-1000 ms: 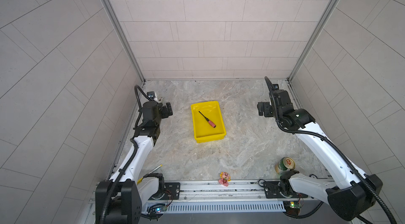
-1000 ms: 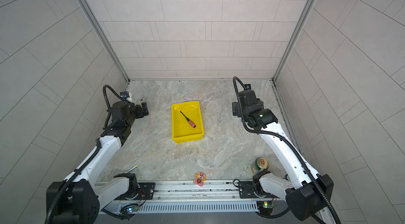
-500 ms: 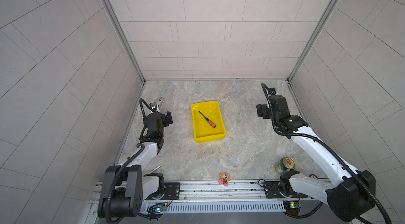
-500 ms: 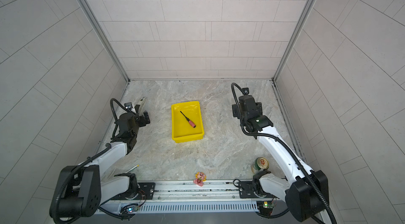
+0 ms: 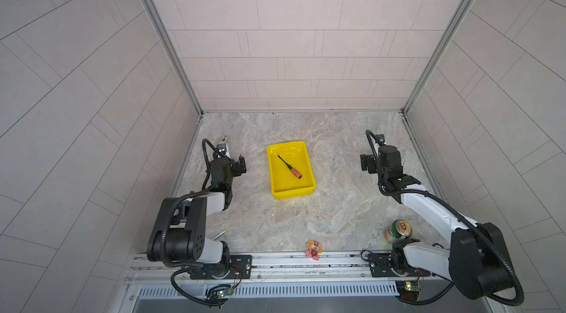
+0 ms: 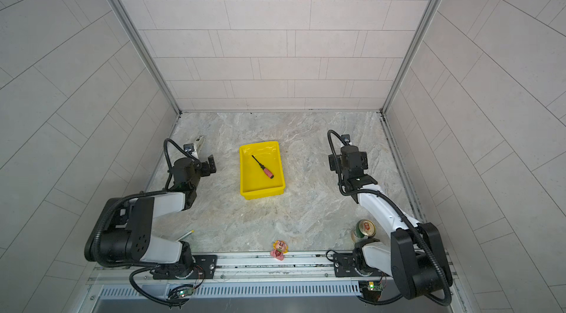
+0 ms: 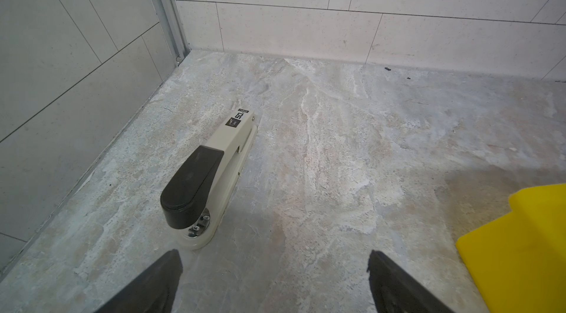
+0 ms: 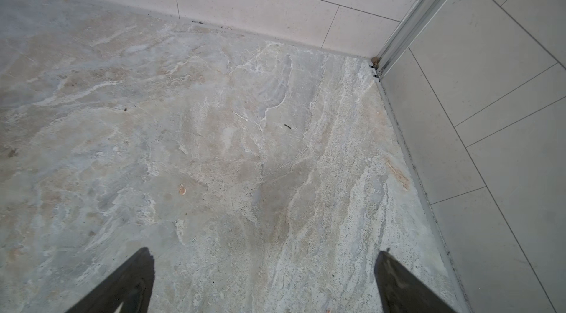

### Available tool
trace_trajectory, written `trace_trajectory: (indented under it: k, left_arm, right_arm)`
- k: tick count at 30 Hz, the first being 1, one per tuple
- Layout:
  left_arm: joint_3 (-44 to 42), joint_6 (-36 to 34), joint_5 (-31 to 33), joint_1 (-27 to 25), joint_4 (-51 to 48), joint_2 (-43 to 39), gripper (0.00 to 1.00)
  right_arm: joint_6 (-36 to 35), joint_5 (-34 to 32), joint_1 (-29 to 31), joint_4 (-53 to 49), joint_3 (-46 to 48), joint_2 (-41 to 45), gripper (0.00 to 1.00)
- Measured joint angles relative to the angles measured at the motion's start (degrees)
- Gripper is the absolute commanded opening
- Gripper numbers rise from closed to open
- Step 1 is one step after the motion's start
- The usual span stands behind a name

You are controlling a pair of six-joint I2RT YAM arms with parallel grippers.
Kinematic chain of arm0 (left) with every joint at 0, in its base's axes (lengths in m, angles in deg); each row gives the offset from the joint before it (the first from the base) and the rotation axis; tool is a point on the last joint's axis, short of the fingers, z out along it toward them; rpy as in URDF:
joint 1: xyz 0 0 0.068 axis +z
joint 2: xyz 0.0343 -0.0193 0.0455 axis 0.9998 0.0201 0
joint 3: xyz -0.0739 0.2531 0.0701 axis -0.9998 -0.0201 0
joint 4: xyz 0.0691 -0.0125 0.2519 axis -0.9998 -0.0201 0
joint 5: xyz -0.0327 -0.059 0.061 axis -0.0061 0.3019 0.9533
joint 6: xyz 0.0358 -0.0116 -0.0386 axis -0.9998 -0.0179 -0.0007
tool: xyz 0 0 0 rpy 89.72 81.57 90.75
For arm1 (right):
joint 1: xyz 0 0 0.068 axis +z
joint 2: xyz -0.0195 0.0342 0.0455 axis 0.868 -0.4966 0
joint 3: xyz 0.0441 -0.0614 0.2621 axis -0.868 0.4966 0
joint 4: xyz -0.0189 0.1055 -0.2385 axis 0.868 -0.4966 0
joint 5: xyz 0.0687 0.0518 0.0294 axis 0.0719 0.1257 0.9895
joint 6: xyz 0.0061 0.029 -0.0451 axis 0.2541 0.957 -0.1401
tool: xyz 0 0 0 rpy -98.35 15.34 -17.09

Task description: Put the screwdriver in the bin

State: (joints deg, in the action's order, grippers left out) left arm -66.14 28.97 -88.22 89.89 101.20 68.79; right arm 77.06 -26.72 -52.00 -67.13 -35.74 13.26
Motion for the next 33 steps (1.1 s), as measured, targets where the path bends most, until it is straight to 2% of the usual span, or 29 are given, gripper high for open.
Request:
trace_trajectory:
  k: [3,6,13,17,24,33]
  left_arm:
    - [-0.6,-1.4,-3.3,-0.2,5.3,4.2,1.0]
    - [-0.7,-2.8,-5.9,-0.7,4.7,6.4,1.0]
    - [-0.3,-3.5,-6.0,-1.2,5.9,6.4,1.0]
    - [-0.3,-3.4,-5.5,-1.2,6.3,6.5,1.0]
    - [0.0,-2.4,-1.8,-1.2,6.2,6.7,1.0]
    - [0.1,-1.9,0.3,-1.2,6.1,6.7,1.0]
  right_arm:
    - [-1.3,1.0,-1.1,6.2,2.7,-3.8,1.0]
    - [-1.4,2.2,-2.3,12.5,5.2,-8.2,1.0]
    - [-0.8,5.0,-4.5,26.6,10.2,-16.5,1.0]
    - [1.0,6.4,-6.9,29.4,10.4,-16.8,0.99]
    - [4.3,3.1,-7.8,35.1,13.2,-16.3,0.99]
    - [1.7,8.0,-6.4,33.7,10.3,-16.4,1.0]
